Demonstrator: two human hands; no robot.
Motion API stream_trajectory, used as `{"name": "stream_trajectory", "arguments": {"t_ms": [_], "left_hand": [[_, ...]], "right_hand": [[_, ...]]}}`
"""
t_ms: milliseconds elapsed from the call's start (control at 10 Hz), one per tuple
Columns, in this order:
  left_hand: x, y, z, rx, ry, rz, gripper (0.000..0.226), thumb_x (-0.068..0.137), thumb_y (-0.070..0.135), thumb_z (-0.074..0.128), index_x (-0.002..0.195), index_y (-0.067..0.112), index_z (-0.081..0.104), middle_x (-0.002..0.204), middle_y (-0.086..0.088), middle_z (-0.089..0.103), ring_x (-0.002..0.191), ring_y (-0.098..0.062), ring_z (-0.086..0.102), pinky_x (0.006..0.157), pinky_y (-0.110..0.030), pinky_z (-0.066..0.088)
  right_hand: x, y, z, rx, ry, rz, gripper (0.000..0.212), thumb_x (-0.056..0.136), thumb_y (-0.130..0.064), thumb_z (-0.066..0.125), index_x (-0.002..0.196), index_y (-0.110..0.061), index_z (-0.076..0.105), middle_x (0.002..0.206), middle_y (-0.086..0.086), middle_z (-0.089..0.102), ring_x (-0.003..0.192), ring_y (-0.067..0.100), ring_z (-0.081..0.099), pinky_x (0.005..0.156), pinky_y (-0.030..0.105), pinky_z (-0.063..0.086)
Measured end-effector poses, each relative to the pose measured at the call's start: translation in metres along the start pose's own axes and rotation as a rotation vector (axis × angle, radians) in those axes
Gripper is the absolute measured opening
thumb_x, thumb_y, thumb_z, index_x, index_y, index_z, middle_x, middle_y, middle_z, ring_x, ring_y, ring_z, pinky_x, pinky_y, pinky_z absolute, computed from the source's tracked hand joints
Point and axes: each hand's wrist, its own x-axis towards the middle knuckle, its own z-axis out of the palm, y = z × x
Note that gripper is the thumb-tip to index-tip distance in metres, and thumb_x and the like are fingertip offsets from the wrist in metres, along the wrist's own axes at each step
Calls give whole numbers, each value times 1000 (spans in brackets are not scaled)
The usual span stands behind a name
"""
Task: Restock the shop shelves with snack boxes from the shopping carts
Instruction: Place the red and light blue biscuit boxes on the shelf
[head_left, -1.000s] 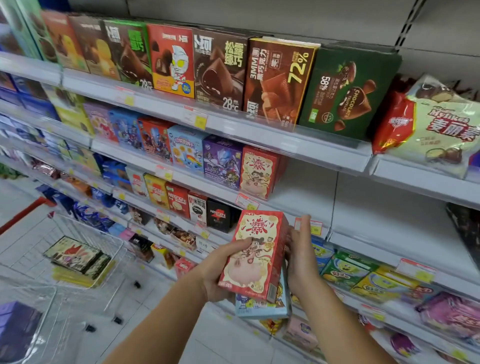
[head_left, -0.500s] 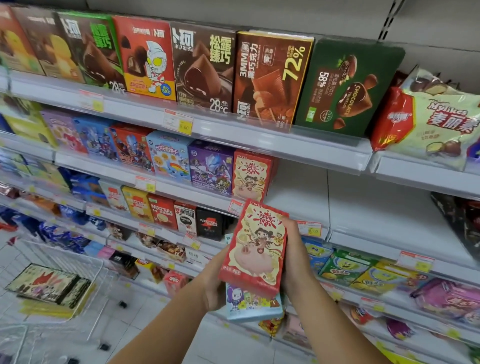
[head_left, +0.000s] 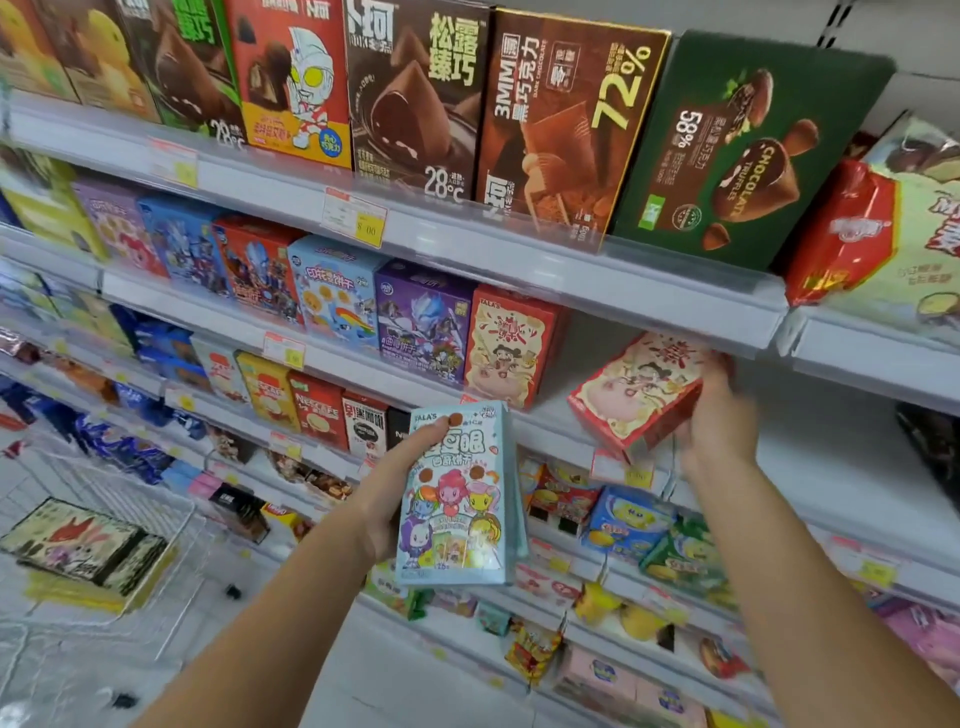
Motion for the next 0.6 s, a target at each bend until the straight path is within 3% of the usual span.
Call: {"name": "stream_trajectory", "arguments": {"t_ms": [100, 200, 300, 400, 500, 600], "left_hand": [[7, 8, 8, 5, -29, 52, 43, 73, 49, 66, 90, 11, 78, 97, -17, 75, 77, -32, 72, 84, -45, 55], [24, 7, 12, -18, -44, 157, 42, 76, 44, 63, 100, 10, 73, 93, -16, 76, 72, -30, 73, 75, -42, 59], [35, 7, 21, -17, -78, 182, 42, 79, 40, 60, 103, 8, 70, 91, -16, 76, 72, -29, 74, 67, -37, 62], [58, -3, 7, -44, -92, 285, 57, 96, 21, 46, 141, -14, 38, 145, -32, 43, 132, -32, 50, 99, -15, 41], [86, 11, -17, 28, 129, 378, 48, 102, -6, 21, 147, -13, 5, 160, -23, 16, 149, -26, 20, 100, -7, 28], [103, 15, -16, -237, -14, 196, 109, 96, -21, 24, 104, 86, 40, 149, 8, 47, 137, -25, 32, 113, -35, 27]], "right_hand": [[31, -3, 4, -90, -25, -110, 18, 97, -32, 53, 92, -16, 57, 81, -2, 62, 69, 13, 58, 61, 26, 44], [76, 2, 18, -290, -85, -229, 17, 96, -21, 49, 107, -12, 58, 87, 4, 62, 76, 20, 56, 66, 28, 42], [99, 3, 30, -439, -164, -331, 24, 97, -29, 47, 112, -14, 60, 104, 6, 65, 91, 19, 57, 77, 29, 43], [117, 9, 47, -395, -473, -355, 35, 98, -41, 47, 119, -16, 60, 109, 5, 70, 94, 26, 68, 78, 45, 59], [122, 8, 62, -373, -600, -314, 36, 100, -38, 47, 124, -13, 59, 111, 9, 70, 96, 29, 68, 74, 44, 60], [121, 6, 92, -362, -741, -244, 35, 100, -34, 47, 122, -11, 61, 112, 12, 69, 103, 35, 66, 81, 47, 59]]}}
